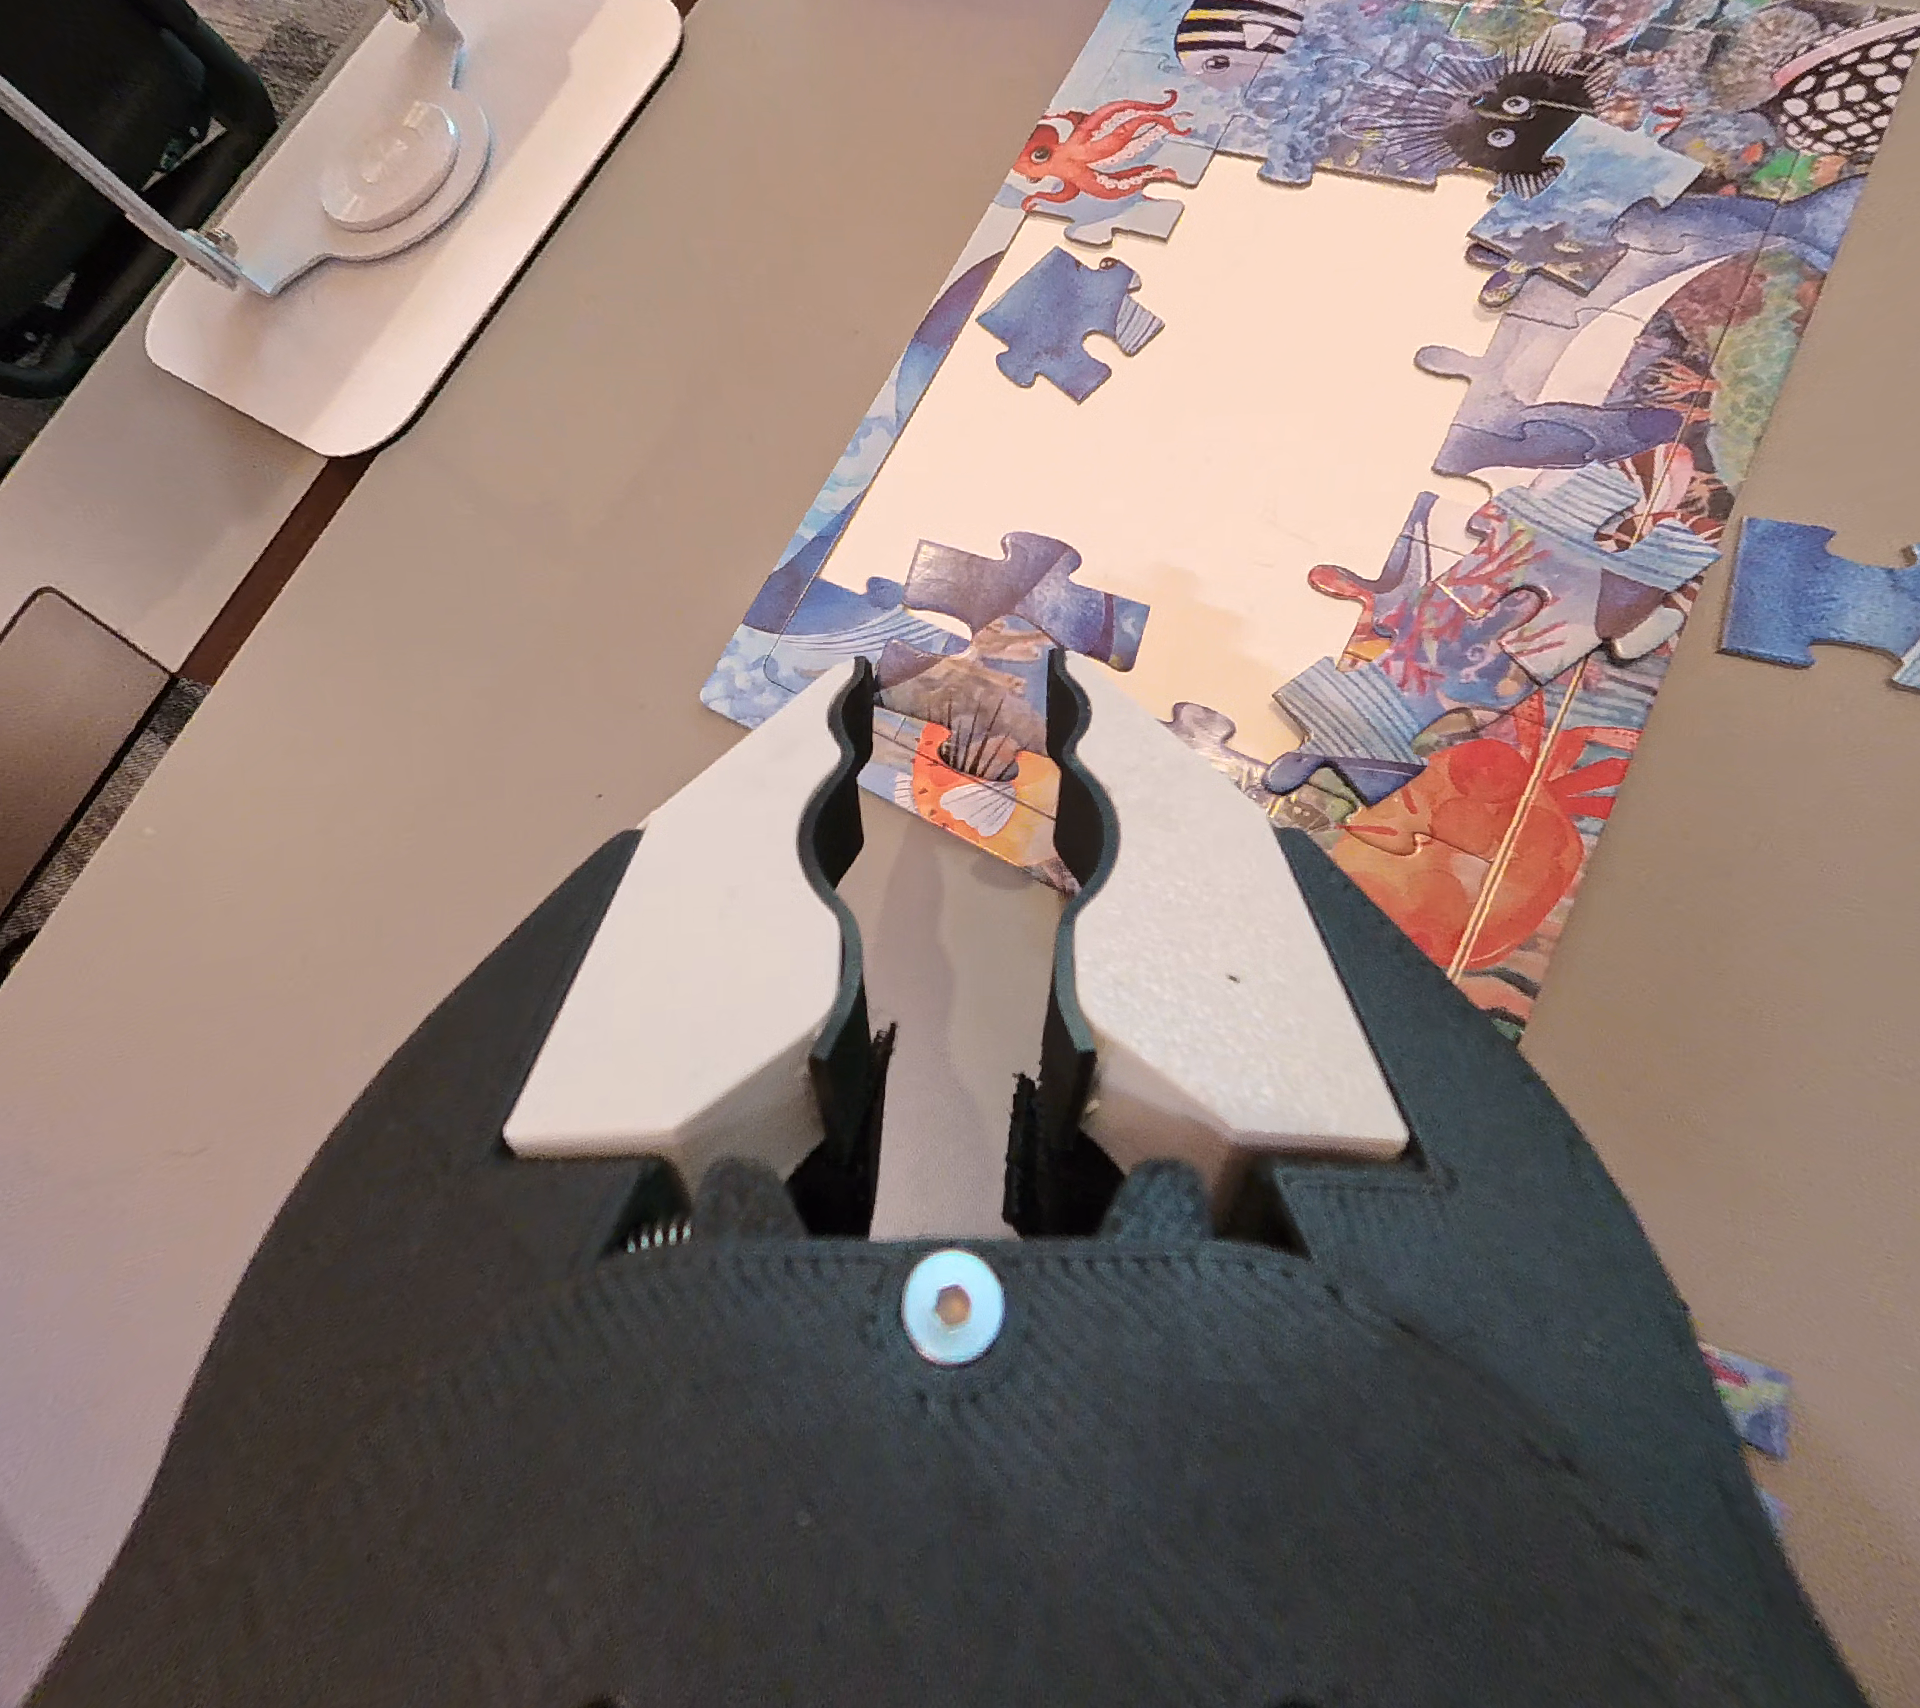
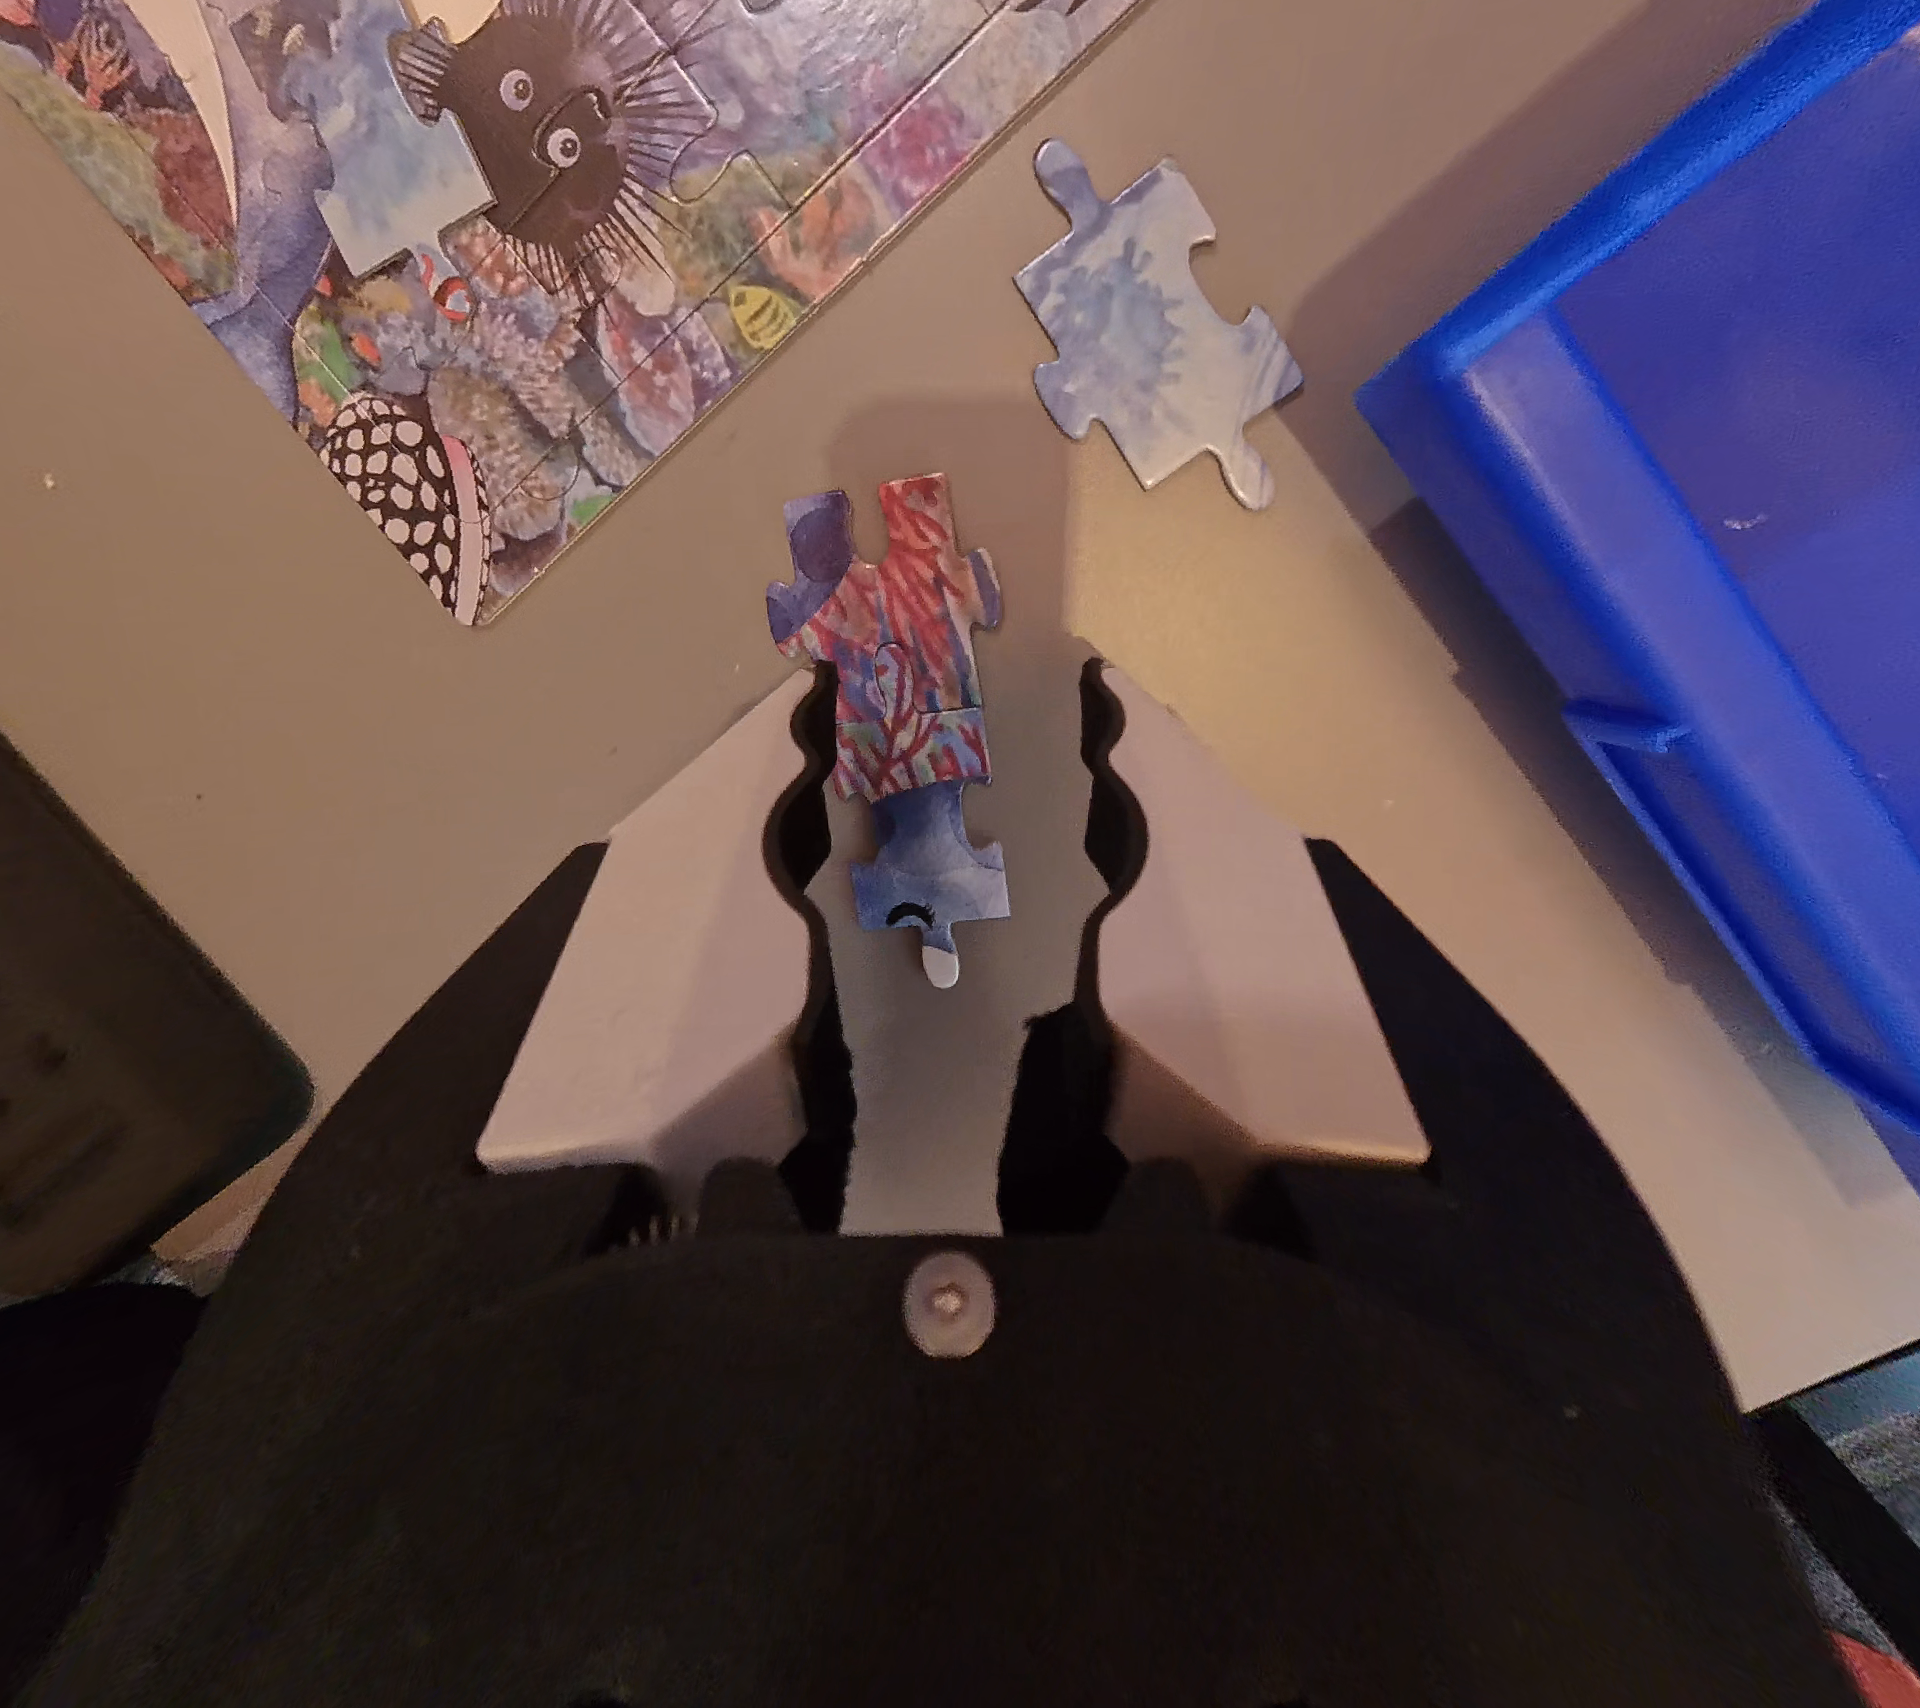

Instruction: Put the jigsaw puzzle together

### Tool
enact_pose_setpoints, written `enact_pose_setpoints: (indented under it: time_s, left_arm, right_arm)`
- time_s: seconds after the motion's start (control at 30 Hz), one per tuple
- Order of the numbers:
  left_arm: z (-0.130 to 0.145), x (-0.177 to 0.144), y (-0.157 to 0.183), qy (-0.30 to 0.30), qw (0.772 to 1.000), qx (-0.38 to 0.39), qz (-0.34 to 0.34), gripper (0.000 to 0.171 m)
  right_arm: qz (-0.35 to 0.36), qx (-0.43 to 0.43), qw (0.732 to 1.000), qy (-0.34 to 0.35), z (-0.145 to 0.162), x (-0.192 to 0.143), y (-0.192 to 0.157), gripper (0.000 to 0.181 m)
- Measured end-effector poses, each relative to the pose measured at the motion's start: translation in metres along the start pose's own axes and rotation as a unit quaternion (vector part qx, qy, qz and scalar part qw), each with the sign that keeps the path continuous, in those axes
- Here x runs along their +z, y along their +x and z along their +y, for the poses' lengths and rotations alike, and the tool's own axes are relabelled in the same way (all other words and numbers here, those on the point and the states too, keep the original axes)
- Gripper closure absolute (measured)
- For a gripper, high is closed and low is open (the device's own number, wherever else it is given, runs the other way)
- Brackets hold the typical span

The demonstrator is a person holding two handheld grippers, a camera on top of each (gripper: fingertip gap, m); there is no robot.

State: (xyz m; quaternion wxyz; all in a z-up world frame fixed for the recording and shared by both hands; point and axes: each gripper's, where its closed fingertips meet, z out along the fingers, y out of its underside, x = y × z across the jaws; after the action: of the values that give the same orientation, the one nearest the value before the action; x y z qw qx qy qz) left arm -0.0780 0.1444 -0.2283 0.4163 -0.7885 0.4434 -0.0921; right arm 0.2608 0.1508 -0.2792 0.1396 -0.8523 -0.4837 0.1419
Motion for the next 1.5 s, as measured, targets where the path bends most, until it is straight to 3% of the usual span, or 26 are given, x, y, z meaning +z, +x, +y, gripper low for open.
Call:
enact_pose_setpoints:
  time_s: [0.23, 0.4, 0.7, 0.93, 1.0, 1.1, 1.27, 1.5]
  left_arm:
    - [0.001, -0.01, -0.01, 0.009, 1.0, -0.011, -0.013, 0.14]
    - [0.002, -0.01, -0.012, 0.009, 1.0, -0.013, -0.014, 0.14]
    - [0.006, -0.011, -0.016, 0.006, 1.0, -0.016, -0.017, 0.14]
    - [0.005, -0.011, -0.018, 0.009, 1.0, -0.017, -0.019, 0.14]
    - [0.004, -0.012, -0.019, 0.011, 1.0, -0.017, -0.021, 0.14]
    - [0.004, -0.012, -0.019, 0.012, 1.0, -0.018, -0.022, 0.14]
    - [0.004, -0.012, -0.019, 0.013, 1.0, -0.017, -0.02, 0.14]
    - [0.003, -0.013, -0.019, 0.015, 1.0, -0.018, -0.02, 0.14]
  right_arm:
    - [-0.01, -0.027, 0.999, -0.028, 0.001, 0.012, -0.01, 0.126]
    - [0.008, -0.04, 0.999, -0.034, 0.0, 0.014, -0.008, 0.146]
    - [0.011, -0.054, 0.998, -0.006, -0.01, 0.006, -0.011, 0.142]
    - [-0.079, -0.18, 0.973, 0.122, -0.073, -0.002, -0.089, 0.13]
    - [-0.115, -0.222, 0.959, 0.13, -0.083, 0.006, -0.121, 0.129]
    - [-0.108, -0.255, 0.957, 0.088, -0.083, 0.029, -0.138, 0.124]
    - [-0.082, -0.233, 0.967, 0.066, -0.085, 0.048, -0.128, 0.122]
    - [-0.072, -0.221, 0.97, 0.064, -0.082, 0.052, -0.114, 0.145]
